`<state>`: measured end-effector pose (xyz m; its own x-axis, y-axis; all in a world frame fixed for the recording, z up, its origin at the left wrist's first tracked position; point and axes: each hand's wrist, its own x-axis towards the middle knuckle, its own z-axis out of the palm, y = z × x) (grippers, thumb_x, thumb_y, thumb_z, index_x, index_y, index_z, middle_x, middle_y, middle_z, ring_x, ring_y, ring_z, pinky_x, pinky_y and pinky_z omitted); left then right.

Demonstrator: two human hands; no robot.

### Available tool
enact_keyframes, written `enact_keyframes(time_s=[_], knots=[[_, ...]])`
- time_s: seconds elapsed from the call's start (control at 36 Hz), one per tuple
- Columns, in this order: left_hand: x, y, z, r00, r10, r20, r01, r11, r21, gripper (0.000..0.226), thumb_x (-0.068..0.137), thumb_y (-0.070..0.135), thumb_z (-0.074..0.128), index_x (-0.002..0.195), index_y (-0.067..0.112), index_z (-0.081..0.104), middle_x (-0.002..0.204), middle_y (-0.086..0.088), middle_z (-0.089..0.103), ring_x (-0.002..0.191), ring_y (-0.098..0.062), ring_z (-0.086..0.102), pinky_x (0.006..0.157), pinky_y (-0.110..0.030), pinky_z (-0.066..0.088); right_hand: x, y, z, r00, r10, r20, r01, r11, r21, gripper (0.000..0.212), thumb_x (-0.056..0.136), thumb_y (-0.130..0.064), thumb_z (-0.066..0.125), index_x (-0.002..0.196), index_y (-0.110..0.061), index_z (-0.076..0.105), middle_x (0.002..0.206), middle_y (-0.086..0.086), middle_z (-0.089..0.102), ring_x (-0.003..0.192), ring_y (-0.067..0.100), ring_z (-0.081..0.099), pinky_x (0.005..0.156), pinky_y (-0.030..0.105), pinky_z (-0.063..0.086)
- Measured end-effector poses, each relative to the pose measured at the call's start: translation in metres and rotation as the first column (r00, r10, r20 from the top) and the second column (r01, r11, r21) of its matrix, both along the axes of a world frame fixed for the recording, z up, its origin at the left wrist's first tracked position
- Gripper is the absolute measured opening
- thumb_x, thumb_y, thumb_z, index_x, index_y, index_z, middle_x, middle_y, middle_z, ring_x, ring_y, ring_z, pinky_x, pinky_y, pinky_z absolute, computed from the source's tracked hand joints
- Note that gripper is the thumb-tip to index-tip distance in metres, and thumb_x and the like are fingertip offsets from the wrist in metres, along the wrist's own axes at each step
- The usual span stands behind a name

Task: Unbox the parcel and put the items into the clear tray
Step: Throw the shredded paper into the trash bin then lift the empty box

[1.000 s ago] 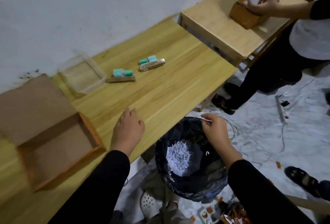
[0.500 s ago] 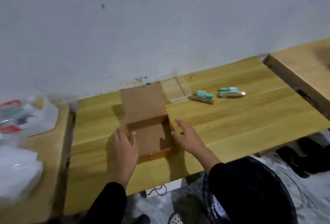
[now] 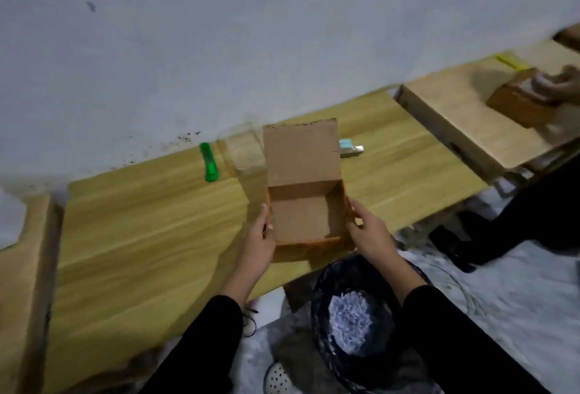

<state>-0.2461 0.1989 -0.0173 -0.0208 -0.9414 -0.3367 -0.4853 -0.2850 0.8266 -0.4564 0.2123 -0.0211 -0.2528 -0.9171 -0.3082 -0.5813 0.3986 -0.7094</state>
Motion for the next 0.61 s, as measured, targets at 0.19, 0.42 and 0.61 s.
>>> enact_keyframes(time_s=[0.19, 0.42, 0.61], knots=[[-0.161, 0.041, -0.013, 0.938, -0.335, -0.09, 0.339, 0.94, 0.035, 0.051, 0.1, 0.024, 0.036, 0.148, 0.035, 0.019, 0.114, 0.01, 0.058, 0.093, -0.007, 0.056, 0.074, -0.022, 0.037, -0.146, 0.101, 0.001, 0.912, -0.371, -0.172, 0.373, 0.928, -0.027, 0.049, 0.087, -0.021, 0.045, 0.133, -0.036, 0.041, 0.123, -0.002, 0.062, 0.105, 0.025, 0.059, 0.078, 0.034, 0.047], [-0.249, 0.111, -0.079, 0.831, -0.554, -0.046, 0.554, 0.818, 0.156, 0.053, 0.099, 0.024, 0.038, 0.148, 0.034, 0.019, 0.079, 0.015, 0.041, 0.063, 0.003, 0.036, 0.076, -0.027, 0.036, -0.215, 0.211, -0.049, 0.829, -0.545, -0.129, 0.556, 0.827, 0.08, 0.045, 0.089, -0.018, 0.045, 0.13, -0.035, 0.045, 0.124, 0.005, 0.061, 0.096, 0.025, 0.062, 0.069, 0.037, 0.052], [-0.23, 0.129, -0.153, 0.852, -0.52, 0.068, 0.459, 0.802, 0.382, 0.051, 0.1, 0.026, 0.033, 0.148, 0.036, 0.017, 0.125, -0.011, 0.056, 0.096, -0.023, 0.06, 0.083, -0.031, 0.047, -0.191, 0.235, -0.129, 0.892, -0.45, -0.04, 0.443, 0.856, 0.266, 0.054, 0.085, -0.008, 0.049, 0.136, -0.024, 0.043, 0.116, 0.009, 0.067, 0.094, 0.026, 0.063, 0.074, 0.034, 0.053]])
